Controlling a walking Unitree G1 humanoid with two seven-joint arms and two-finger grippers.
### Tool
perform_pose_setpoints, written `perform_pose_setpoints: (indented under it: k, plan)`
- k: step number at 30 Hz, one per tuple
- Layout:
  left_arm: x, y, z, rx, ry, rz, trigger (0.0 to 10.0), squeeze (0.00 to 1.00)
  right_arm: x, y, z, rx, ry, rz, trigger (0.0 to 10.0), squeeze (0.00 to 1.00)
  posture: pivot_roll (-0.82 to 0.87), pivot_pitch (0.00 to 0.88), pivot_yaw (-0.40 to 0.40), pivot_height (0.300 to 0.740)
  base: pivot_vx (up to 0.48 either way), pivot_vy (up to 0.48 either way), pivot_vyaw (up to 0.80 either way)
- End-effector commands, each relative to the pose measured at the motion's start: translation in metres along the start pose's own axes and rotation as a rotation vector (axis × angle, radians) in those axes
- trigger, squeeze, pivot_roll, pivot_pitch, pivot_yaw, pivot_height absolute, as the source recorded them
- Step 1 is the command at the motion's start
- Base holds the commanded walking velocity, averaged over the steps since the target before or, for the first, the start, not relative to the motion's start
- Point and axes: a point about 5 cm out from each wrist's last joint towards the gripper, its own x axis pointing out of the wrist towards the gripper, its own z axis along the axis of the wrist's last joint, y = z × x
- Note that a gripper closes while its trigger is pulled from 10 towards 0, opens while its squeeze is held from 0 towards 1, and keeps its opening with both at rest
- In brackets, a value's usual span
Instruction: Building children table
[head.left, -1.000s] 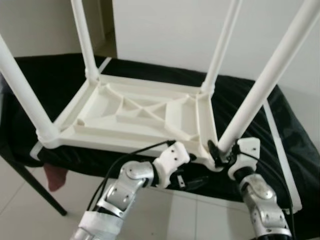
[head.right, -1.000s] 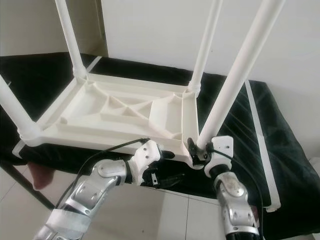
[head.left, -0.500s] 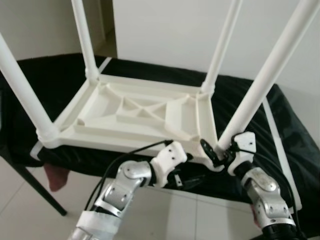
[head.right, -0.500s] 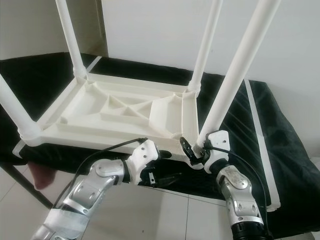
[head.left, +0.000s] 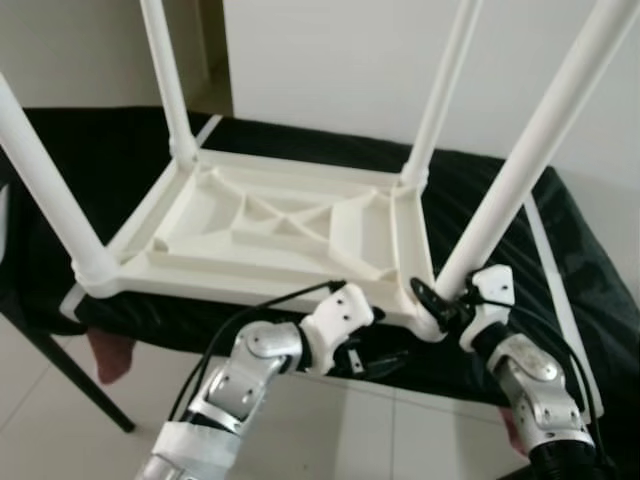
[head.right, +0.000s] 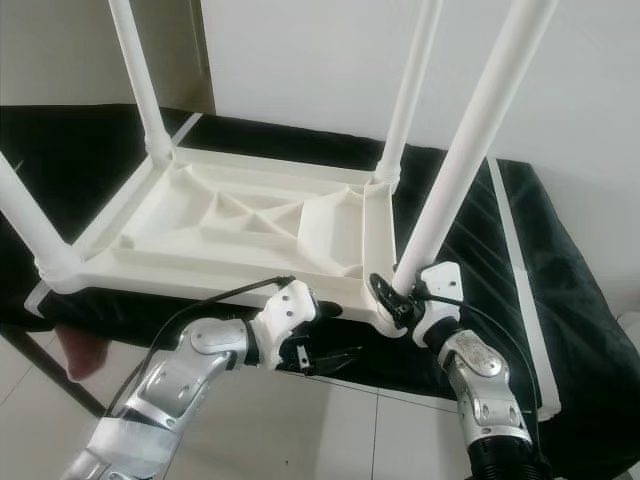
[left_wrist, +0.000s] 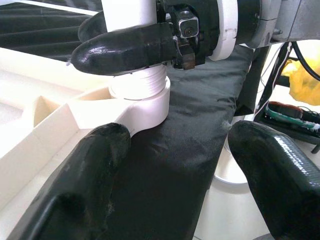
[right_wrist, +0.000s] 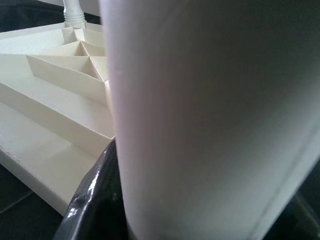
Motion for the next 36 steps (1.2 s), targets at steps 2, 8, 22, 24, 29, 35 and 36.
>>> perform_pose_setpoints:
  k: [2, 8, 22, 24, 29, 35, 36]
  plan:
    - [0.002, 0.0, -0.001, 0.006, 0.005, 0.027, 10.0, 0.0, -0.002, 0.0, -0.004, -0.006, 0.011, 0.002, 0.0, 0.0, 0.03, 0.0, -0.059, 0.74, 0.0, 0.0, 0.0]
    - [0.003, -0.002, -0.002, 0.002, 0.005, 0.023, 10.0, 0.0, -0.007, 0.003, -0.005, 0.056, -0.005, -0.061, 10.0, 0.0, 0.02, 0.0, -0.056, 0.74, 0.0, 0.0, 0.0]
    - [0.001, -0.002, -0.005, -0.007, 0.017, 0.031, 10.0, 0.0, -0.011, 0.023, -0.011, 0.121, 0.03, -0.584, 10.0, 0.0, 0.02, 0.0, -0.053, 0.74, 0.0, 0.0, 0.0]
    - [0.001, -0.002, -0.005, -0.007, 0.017, 0.031, 10.0, 0.0, -0.011, 0.025, -0.011, 0.121, 0.036, -0.605, 10.0, 0.0, 0.02, 0.0, -0.053, 0.74, 0.0, 0.0, 0.0]
    - [0.001, -0.003, -0.005, -0.009, 0.014, 0.035, 10.0, 0.0, -0.011, 0.036, -0.012, 0.168, 0.045, -0.721, 10.0, 0.0, 0.02, 0.0, -0.063, 0.74, 0.0, 0.0, 0.0]
    - [0.001, -0.003, -0.005, -0.013, 0.011, 0.039, 10.0, 0.0, -0.007, 0.047, -0.013, 0.208, 0.055, -0.726, 10.0, 0.0, 0.03, 0.0, -0.06, 0.74, 0.0, 0.0, 0.0]
    - [0.001, -0.003, -0.005, -0.015, 0.01, 0.038, 10.0, 0.0, -0.008, 0.045, -0.012, 0.211, 0.052, -0.736, 10.0, 0.0, 0.02, 0.0, -0.055, 0.74, 0.0, 0.0, 0.0]
